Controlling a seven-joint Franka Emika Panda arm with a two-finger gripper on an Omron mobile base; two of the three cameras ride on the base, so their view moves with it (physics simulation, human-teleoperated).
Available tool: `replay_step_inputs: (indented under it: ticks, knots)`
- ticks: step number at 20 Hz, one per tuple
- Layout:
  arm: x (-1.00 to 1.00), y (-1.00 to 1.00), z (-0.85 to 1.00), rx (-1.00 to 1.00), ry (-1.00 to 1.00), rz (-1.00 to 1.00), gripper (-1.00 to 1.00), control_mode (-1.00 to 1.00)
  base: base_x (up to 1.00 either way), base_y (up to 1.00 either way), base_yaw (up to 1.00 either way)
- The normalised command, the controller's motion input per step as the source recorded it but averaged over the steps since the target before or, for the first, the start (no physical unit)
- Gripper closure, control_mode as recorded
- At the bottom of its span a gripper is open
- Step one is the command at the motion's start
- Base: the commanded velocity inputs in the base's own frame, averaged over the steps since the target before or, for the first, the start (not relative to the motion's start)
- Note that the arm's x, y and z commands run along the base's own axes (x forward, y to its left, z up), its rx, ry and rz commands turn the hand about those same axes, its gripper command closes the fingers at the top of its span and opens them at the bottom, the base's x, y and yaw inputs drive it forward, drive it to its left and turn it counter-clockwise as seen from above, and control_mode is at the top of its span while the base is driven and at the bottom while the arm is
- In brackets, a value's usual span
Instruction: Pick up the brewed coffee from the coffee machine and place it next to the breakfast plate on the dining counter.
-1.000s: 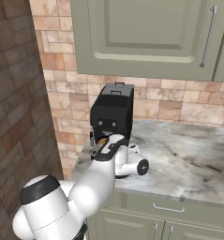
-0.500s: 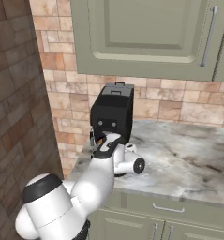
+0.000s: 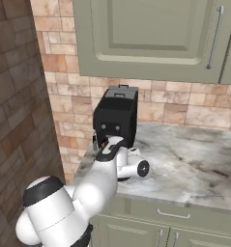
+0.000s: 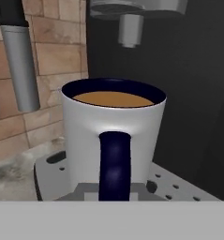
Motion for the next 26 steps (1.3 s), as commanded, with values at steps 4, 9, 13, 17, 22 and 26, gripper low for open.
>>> replay_step_inputs:
  ticks: [4, 9, 13, 17, 22, 26]
  knots:
    - [-0.19, -0.19, 0.03, 0.0, -0.01, 0.0, 1.0, -1.0, 0.0, 0.0, 0.0]
    - [-0.67, -0.33, 0.08, 0.0, 0.0, 0.07, 1.0, -1.0, 0.0, 0.0, 0.0]
    - [-0.61, -0.47, 0.38, 0.0, 0.0, 0.06, 1.0, -1.0, 0.0, 0.0, 0.0]
    - [-0.42, -0.44, 1.0, 0.0, 0.01, 0.0, 1.0, -1.0, 0.0, 0.0, 0.0]
    - [-0.2, 0.05, 1.0, 0.0, 0.04, 0.0, 1.0, -1.0, 0.0, 0.0, 0.0]
    - [-0.06, 0.24, 0.31, -0.04, 0.05, 0.02, 1.0, -1.0, 0.0, 0.0, 0.0]
